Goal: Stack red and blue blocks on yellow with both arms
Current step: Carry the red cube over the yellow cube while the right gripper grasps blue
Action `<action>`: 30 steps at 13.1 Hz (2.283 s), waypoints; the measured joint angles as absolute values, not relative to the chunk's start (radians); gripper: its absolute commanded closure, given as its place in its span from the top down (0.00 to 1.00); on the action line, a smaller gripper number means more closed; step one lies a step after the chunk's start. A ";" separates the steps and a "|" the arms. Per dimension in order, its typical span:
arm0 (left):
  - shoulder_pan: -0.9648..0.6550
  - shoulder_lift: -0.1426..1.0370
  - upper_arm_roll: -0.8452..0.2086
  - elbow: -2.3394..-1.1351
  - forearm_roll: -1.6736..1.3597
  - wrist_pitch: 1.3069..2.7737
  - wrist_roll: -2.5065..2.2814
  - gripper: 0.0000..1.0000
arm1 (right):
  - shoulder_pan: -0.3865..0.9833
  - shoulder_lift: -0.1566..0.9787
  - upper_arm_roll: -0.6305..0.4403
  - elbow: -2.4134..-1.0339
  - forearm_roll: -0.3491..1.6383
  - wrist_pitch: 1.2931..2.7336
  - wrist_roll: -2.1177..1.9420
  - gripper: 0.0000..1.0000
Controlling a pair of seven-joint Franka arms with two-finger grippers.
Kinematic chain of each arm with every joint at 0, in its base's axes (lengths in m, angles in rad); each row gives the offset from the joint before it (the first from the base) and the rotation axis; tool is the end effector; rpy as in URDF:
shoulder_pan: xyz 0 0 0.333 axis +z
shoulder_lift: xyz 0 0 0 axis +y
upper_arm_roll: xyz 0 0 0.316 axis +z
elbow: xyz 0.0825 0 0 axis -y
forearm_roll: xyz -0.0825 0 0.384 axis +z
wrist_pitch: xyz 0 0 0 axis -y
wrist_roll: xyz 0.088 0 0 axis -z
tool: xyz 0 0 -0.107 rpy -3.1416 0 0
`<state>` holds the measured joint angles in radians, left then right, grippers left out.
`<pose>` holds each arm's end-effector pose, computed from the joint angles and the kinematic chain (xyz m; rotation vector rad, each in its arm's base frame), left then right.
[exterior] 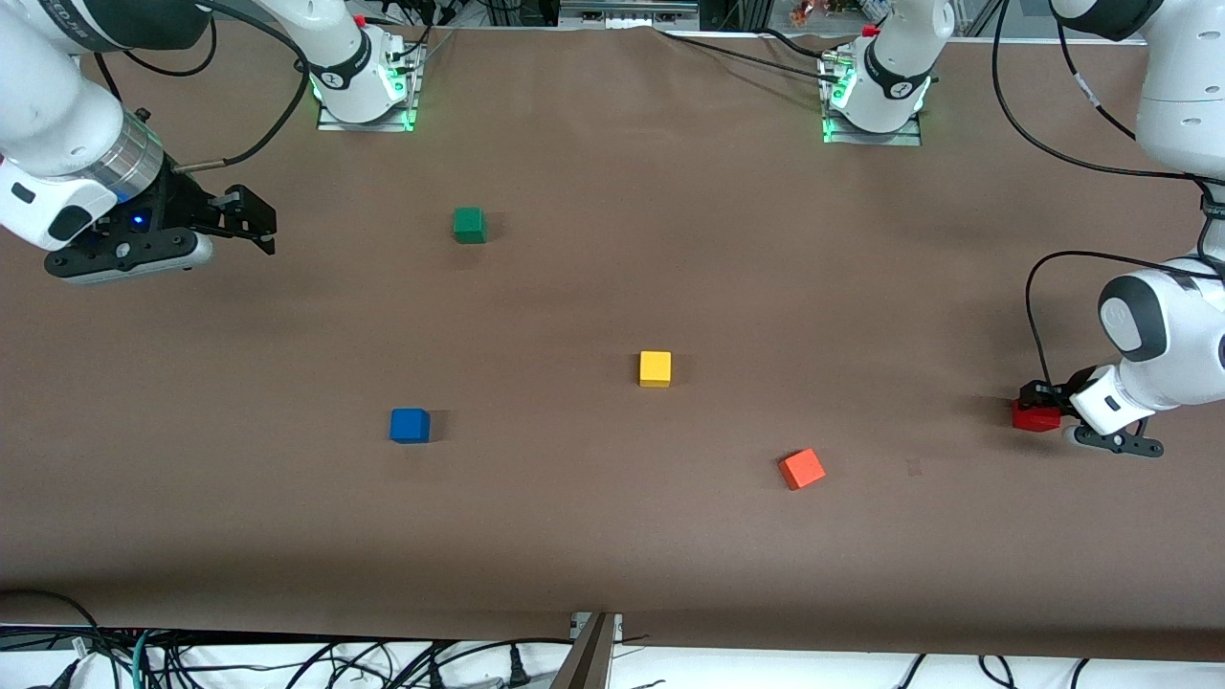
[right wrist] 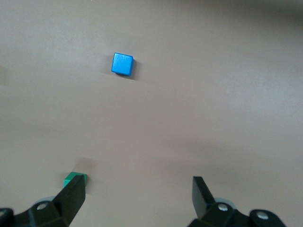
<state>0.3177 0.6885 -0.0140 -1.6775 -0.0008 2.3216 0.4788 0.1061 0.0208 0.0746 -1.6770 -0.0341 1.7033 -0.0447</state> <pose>0.6442 0.2029 0.1974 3.1039 -0.2669 -0.0582 0.5604 0.0987 0.5740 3.0892 0.3565 0.0120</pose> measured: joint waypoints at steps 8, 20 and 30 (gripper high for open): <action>0.260 0.562 -0.310 -1.612 -0.001 2.120 0.114 0.00 | 0.110 0.028 0.079 -1.678 -0.035 1.717 -0.046 1.00; -0.338 0.680 -0.266 -1.452 0.008 2.083 -0.540 0.00 | 0.106 0.490 0.073 -1.672 0.073 2.099 -0.060 1.00; -0.555 0.803 -0.119 -1.334 0.031 2.083 -0.657 0.00 | 0.161 0.827 0.075 -1.437 0.076 2.275 0.057 1.00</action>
<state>-0.5549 0.8034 -0.1187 -1.3341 0.0308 2.0832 -0.6570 0.1606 0.8273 0.0752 -1.4372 0.0759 2.2753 0.0566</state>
